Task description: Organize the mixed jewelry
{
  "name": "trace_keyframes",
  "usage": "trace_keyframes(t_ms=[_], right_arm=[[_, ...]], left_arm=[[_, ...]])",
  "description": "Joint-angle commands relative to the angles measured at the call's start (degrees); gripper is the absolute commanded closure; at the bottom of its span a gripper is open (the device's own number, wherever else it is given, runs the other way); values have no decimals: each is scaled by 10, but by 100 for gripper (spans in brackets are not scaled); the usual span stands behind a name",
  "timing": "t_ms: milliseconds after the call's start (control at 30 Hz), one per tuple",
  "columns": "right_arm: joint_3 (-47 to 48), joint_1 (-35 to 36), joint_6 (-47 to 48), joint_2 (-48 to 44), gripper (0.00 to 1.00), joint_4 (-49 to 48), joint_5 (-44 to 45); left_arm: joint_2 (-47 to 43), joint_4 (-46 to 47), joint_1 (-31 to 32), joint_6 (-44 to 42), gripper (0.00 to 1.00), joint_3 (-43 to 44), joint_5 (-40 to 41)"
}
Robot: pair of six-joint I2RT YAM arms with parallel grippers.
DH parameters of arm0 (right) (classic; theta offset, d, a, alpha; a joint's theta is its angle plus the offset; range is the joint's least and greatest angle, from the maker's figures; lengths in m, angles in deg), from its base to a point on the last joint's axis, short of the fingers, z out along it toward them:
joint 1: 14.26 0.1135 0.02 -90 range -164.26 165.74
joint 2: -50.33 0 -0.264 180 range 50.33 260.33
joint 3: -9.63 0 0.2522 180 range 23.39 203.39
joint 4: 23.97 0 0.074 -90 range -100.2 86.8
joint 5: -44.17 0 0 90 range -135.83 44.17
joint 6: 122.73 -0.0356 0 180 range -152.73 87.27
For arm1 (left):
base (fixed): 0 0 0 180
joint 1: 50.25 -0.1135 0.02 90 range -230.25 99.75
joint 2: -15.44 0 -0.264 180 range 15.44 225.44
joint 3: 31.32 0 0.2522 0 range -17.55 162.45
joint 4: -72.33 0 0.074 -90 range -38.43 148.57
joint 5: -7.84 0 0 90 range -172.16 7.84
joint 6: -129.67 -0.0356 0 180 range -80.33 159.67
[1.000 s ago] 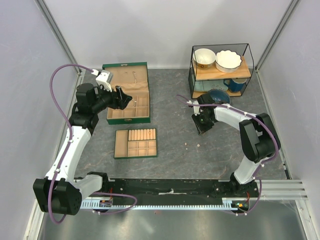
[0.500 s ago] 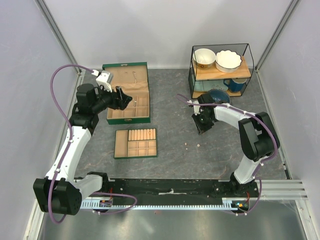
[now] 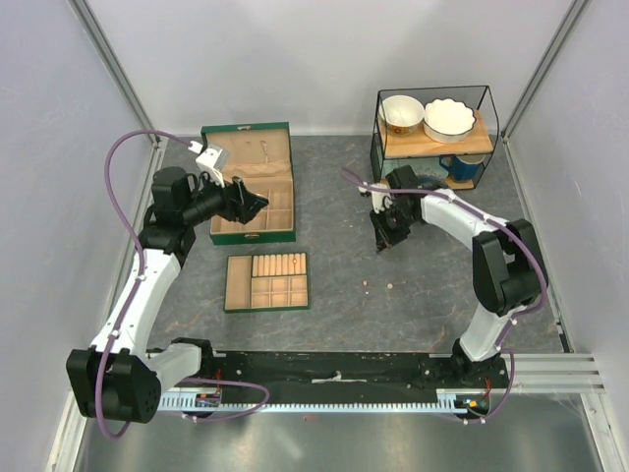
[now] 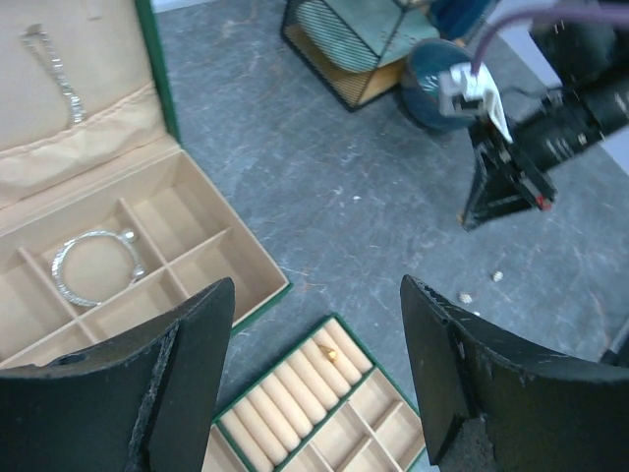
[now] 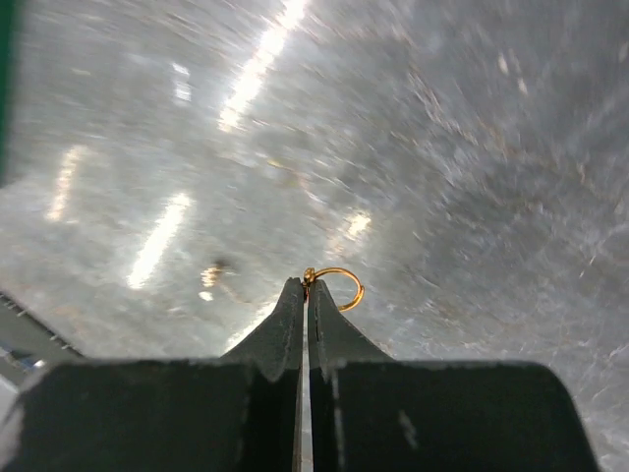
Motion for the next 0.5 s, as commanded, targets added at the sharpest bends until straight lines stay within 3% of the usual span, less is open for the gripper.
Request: trace_keyframes(t_ms=[0,100,233,467], right_arm=[[101,0,111,-41,99,77,-159],[129,7,185,-77,99,109,-182],[149,43,251,-129,99,123,-136],[138,200,347,-189,100,70,78]], left_arm=[[0,30,1,-3,25,0,-109],[17,6,1,0,25,22,-134],[62,-72,1,-5,25,89,-148],[149,-174,1,-6,25,202,-230]])
